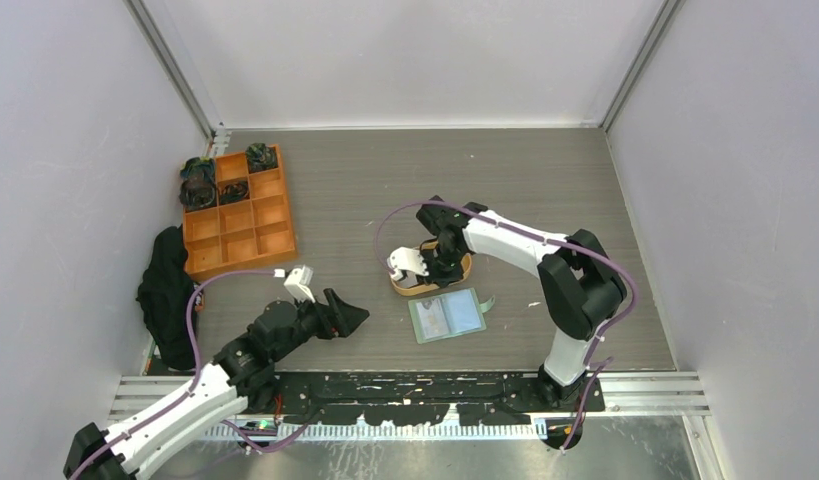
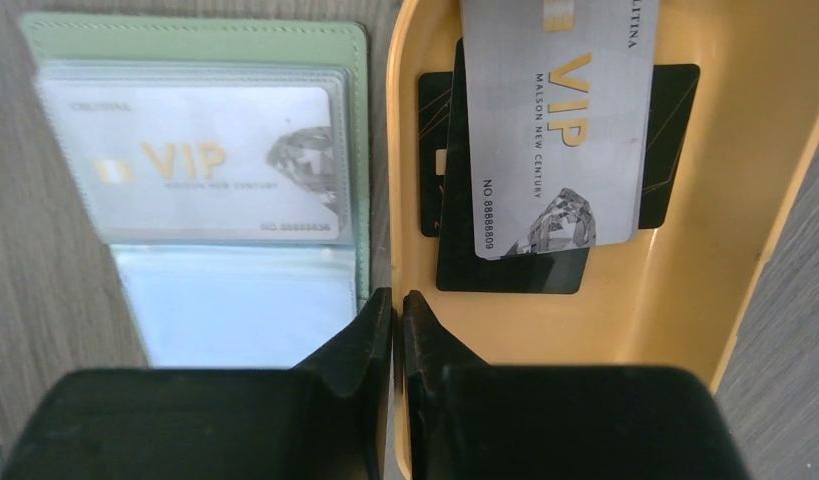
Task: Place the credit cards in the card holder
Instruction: Move the storage box to the center of the board, then pick up the credit card from the storage box.
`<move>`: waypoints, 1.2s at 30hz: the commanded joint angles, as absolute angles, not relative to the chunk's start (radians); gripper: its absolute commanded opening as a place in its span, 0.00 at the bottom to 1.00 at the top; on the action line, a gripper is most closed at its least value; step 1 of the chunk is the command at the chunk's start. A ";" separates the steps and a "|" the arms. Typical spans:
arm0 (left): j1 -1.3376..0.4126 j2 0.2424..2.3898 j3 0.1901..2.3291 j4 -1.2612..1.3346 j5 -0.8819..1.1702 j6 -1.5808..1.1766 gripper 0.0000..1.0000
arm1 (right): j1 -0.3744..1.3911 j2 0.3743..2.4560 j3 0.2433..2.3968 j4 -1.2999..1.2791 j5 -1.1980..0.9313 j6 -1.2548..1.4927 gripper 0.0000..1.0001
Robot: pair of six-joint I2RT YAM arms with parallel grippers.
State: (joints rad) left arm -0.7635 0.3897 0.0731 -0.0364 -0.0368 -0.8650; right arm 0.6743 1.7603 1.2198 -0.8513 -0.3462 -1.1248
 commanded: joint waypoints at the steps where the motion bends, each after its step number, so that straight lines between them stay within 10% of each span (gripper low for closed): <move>1: -0.758 0.439 0.072 0.097 -0.009 -0.888 0.80 | 0.685 1.718 1.209 -0.747 -0.243 -1.166 0.14; 10: -0.758 0.458 0.072 0.126 -0.010 -0.911 0.77 | 0.682 1.618 1.200 -0.716 -0.191 -1.055 0.51; 18: -0.758 0.511 0.095 0.131 -0.051 -0.922 0.67 | 0.529 1.536 1.227 -0.590 -0.612 -0.473 0.69; 26: -0.760 0.721 0.161 0.229 -0.051 -0.904 0.65 | 0.388 1.625 1.081 -0.207 -0.763 0.162 0.70; 36: -0.760 0.979 0.242 0.332 -0.051 -0.879 0.65 | 0.389 1.766 1.065 -0.196 -0.704 0.227 0.64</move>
